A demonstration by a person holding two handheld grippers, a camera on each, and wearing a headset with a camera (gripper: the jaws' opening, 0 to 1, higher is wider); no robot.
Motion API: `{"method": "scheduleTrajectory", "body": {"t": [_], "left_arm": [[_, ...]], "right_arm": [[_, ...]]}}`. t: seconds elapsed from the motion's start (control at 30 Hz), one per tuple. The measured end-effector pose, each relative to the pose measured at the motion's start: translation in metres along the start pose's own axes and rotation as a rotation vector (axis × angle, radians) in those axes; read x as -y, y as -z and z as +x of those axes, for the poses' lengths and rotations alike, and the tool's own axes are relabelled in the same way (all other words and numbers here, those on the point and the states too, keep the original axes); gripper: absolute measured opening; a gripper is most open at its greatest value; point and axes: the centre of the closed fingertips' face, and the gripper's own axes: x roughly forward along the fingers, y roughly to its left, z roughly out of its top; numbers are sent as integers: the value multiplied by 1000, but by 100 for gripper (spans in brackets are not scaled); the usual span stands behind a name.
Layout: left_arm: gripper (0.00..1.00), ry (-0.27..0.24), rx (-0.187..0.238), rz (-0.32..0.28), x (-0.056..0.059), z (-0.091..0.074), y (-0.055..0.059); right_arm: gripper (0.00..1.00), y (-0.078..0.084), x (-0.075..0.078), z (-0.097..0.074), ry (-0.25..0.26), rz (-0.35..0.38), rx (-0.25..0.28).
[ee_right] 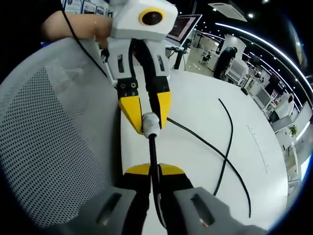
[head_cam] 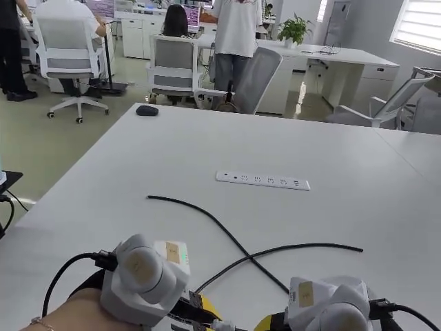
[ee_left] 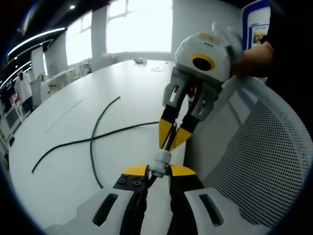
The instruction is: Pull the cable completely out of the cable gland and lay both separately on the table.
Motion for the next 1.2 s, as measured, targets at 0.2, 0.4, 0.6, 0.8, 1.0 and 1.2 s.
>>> {"method": "scheduleTrajectory", "body": {"t": [0.2,0.4,0.6,0.8,1.0,1.2], "left_arm": [[17,-23,-7,-13,-6,-2,2],[17,-23,-28,-28,-6,-2,7],[17,-30,-41,-34,-8,-2,10],[17,-32,-54,-35,-8,-2,12],[17,-31,-46,-34,-8,-2,11],[17,-31,-51,-27,-7,-1,11]], "right_arm": [[3,12,8,-3,21,66,-28],[3,32,14,-6,55,59,-115],[4,47,23,-10,91,118,-164],[4,78,32,-20,149,98,-313],[4,97,39,-29,191,156,-393],[13,109,33,-28,164,126,-452]]}}
